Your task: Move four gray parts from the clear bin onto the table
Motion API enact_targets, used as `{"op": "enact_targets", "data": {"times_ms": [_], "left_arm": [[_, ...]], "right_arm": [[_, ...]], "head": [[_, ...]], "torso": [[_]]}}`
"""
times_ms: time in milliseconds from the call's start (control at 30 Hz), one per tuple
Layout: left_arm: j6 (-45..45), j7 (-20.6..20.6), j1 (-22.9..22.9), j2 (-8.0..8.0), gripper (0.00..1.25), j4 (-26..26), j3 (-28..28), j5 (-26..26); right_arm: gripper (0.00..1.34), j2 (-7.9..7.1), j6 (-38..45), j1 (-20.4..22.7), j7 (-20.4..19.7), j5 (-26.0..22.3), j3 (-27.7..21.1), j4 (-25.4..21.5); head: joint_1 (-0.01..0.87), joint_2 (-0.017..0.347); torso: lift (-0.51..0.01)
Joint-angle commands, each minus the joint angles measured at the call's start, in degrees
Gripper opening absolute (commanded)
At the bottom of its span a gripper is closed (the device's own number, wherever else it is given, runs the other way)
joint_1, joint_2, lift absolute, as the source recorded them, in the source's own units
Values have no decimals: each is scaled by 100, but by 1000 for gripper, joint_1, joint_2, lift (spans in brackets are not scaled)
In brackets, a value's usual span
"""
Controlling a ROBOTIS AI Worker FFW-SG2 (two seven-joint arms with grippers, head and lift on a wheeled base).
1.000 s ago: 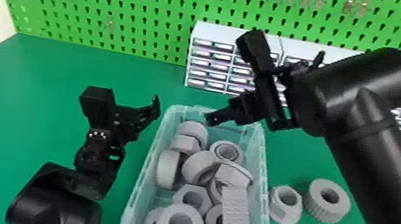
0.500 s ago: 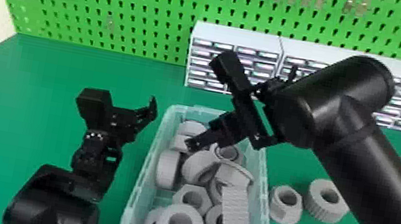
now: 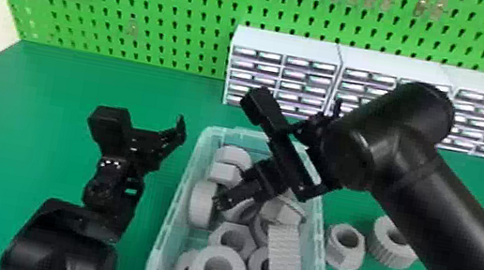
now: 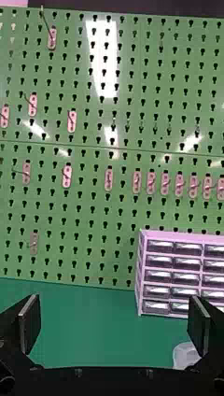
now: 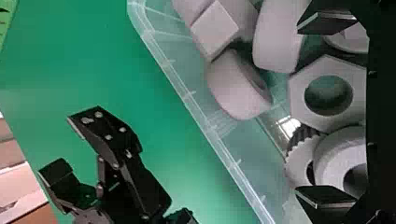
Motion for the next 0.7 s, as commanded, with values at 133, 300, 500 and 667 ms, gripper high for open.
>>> {"op": "enact_targets", "data": {"times_ms": [133, 300, 500, 667], "left_arm": [[-2, 0, 6, 0, 1149, 0, 48, -26], [-2, 0, -3, 0, 1149, 0, 75, -44], [-2, 0, -12, 0, 1149, 0, 101, -70], [7, 0, -20, 9, 1149, 0, 136, -79]], "right_arm": [[1246, -80, -24, -94, 0, -433, 303, 169], [1246, -115, -50, -173, 0, -591, 479, 204], [1246, -150, -85, -199, 0, -749, 602, 292], [1244, -256, -138, -296, 0, -969, 848, 353]], "head": [[693, 72], [693, 72], [693, 72], [693, 72]], "torso": [[-52], [-52], [-52], [-52]]}}
